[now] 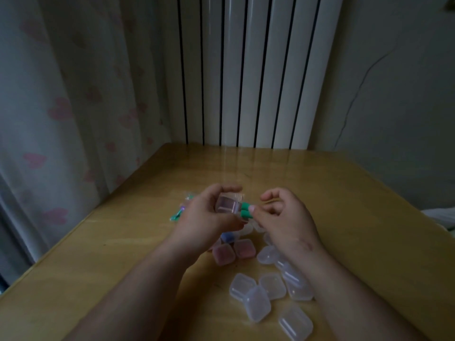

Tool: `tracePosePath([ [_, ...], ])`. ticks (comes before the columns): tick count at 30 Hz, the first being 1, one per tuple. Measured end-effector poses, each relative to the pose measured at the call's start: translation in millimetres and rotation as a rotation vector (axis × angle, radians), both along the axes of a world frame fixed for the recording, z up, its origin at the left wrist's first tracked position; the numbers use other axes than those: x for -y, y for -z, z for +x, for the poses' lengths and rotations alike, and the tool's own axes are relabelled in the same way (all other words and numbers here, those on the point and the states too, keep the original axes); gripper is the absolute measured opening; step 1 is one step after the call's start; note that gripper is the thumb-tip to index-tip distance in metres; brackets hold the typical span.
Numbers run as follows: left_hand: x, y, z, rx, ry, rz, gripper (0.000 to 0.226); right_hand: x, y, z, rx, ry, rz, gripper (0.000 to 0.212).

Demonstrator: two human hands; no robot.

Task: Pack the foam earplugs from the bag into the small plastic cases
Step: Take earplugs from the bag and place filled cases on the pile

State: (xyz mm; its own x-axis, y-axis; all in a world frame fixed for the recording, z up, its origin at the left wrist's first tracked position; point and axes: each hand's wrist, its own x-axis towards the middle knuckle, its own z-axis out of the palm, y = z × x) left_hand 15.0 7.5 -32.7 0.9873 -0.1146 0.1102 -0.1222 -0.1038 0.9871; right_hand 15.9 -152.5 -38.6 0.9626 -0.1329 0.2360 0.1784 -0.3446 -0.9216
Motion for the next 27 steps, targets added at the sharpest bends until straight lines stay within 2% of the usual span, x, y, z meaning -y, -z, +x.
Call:
tracePosePath([
  [4, 2.8, -6.5, 2.4, -0.156, 0.030, -0.370, 0.032, -1.8, -2.6, -0.5, -0.052, 0.008, 0.119, 0.010],
  [5, 2.6, -7.2, 2.6, -0.168, 0.053, -0.404, 0.028, -1.9, -4.1, -1.0, -0.061, 0.008, 0.149, 0.008],
  [10, 1.7, -2.5, 1.1, -0.104, 0.096, -0.334, 0.009, -3.4, -3.9, -3.5, -0.084, -0.012, 0.281, 0.008],
  [15, -2.6, -1.0, 4.0, -0.123, 0.105, -0.396, 0.013, -6.8, -2.8, -5.7, -0.140, -0.073, 0.530, 0.006],
  [18, -3.6, -2.1, 4.3, -0.164, 0.119, -0.438, 0.015, -6.4, -4.4, -5.7, -0.155, -0.084, 0.545, 0.009],
  [20, -3.5, -2.0, 4.3, -0.172, 0.117, -0.435, 0.015, -5.4, -4.8, -5.4, -0.161, -0.092, 0.560, 0.020],
  [22, -3.5, -1.4, 3.9, -0.158, 0.116, -0.418, 0.022, -4.6, -6.3, -6.5, -0.165, -0.112, 0.508, 0.024],
  [24, -3.8, -1.2, 4.0, -0.137, 0.110, -0.383, 0.027, -3.8, -5.0, -7.3, -0.152, -0.113, 0.391, 0.017],
  [27, -4.8, -2.5, 5.6, -0.115, 0.099, -0.295, 0.017, -3.8, -1.9, -5.3, -0.114, -0.072, 0.277, 0.002],
])
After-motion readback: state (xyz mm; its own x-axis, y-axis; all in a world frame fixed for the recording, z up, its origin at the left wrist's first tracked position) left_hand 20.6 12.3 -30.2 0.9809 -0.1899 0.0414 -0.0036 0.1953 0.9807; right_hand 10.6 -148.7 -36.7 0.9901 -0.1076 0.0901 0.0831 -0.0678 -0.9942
